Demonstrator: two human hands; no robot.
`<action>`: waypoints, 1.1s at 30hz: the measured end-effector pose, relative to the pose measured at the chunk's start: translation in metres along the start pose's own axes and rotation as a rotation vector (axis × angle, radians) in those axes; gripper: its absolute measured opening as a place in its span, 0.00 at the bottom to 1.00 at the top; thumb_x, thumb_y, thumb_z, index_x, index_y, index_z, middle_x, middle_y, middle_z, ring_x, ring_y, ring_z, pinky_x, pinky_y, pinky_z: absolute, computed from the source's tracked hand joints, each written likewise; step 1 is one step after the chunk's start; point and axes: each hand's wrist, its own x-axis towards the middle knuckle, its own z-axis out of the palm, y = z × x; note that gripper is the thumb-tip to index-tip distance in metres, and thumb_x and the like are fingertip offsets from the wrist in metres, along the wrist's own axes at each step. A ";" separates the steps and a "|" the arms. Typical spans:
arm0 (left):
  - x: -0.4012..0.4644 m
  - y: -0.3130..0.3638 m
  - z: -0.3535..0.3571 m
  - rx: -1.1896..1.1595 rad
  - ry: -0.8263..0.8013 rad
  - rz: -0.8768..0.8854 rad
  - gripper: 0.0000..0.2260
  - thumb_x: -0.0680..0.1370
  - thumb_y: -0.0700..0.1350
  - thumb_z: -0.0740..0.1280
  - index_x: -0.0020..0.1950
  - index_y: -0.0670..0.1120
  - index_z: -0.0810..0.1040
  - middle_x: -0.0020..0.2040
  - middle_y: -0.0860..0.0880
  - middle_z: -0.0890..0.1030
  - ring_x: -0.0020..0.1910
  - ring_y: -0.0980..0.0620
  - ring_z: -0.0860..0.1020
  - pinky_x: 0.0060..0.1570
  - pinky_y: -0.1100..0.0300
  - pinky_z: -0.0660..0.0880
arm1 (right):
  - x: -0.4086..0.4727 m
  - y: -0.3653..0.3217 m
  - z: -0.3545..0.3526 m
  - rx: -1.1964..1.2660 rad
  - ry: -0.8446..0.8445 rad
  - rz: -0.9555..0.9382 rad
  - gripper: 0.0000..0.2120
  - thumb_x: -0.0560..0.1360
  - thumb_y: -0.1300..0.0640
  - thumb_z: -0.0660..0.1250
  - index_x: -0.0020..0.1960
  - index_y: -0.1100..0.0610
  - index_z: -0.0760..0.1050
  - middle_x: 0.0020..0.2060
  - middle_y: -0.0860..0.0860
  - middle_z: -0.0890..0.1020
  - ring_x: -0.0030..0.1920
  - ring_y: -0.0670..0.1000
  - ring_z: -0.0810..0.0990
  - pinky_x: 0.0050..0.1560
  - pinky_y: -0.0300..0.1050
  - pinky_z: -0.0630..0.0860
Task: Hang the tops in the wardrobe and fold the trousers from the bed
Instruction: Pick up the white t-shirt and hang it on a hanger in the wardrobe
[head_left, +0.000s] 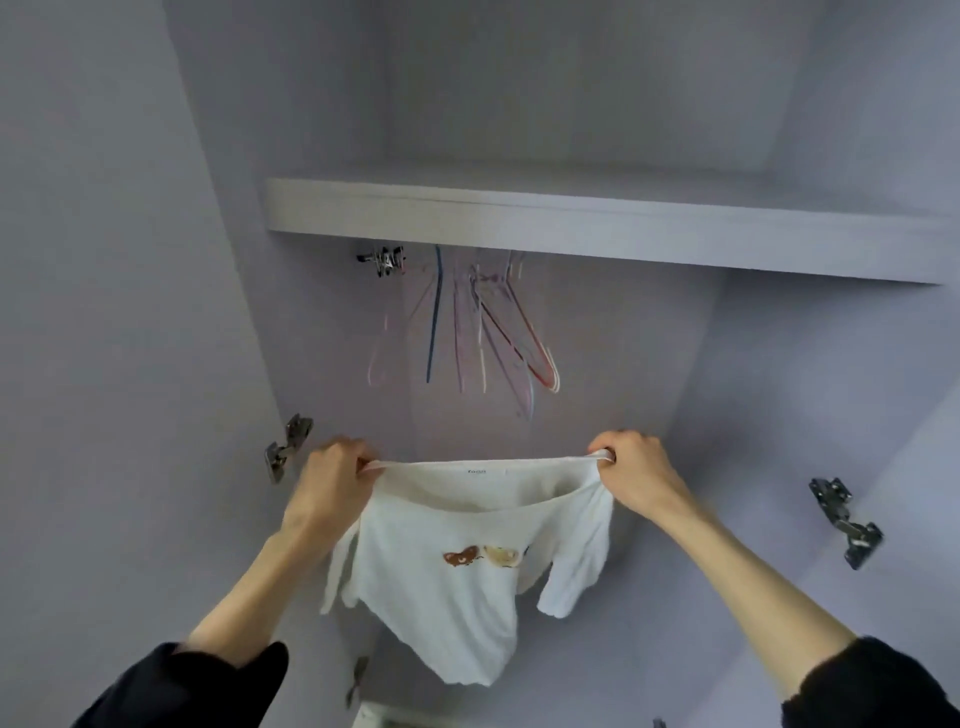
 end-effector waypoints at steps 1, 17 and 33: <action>0.009 0.003 0.006 -0.083 -0.002 -0.053 0.06 0.76 0.40 0.67 0.43 0.40 0.82 0.38 0.45 0.82 0.38 0.45 0.79 0.40 0.55 0.75 | 0.010 0.005 0.002 0.033 -0.019 0.013 0.15 0.72 0.67 0.60 0.51 0.57 0.81 0.50 0.55 0.84 0.53 0.56 0.79 0.49 0.42 0.70; 0.093 0.077 0.042 -0.811 0.017 -0.400 0.10 0.71 0.29 0.66 0.38 0.43 0.81 0.32 0.48 0.82 0.30 0.56 0.81 0.28 0.68 0.75 | 0.214 0.010 0.028 1.025 -0.239 0.315 0.09 0.82 0.57 0.56 0.50 0.60 0.73 0.43 0.55 0.77 0.38 0.52 0.75 0.37 0.43 0.73; 0.119 0.053 0.027 -0.751 0.034 -0.393 0.08 0.73 0.31 0.66 0.42 0.42 0.80 0.39 0.43 0.81 0.36 0.51 0.81 0.29 0.68 0.76 | 0.256 -0.013 0.027 1.004 -0.009 0.358 0.06 0.76 0.63 0.60 0.45 0.57 0.76 0.33 0.52 0.74 0.27 0.48 0.67 0.19 0.35 0.61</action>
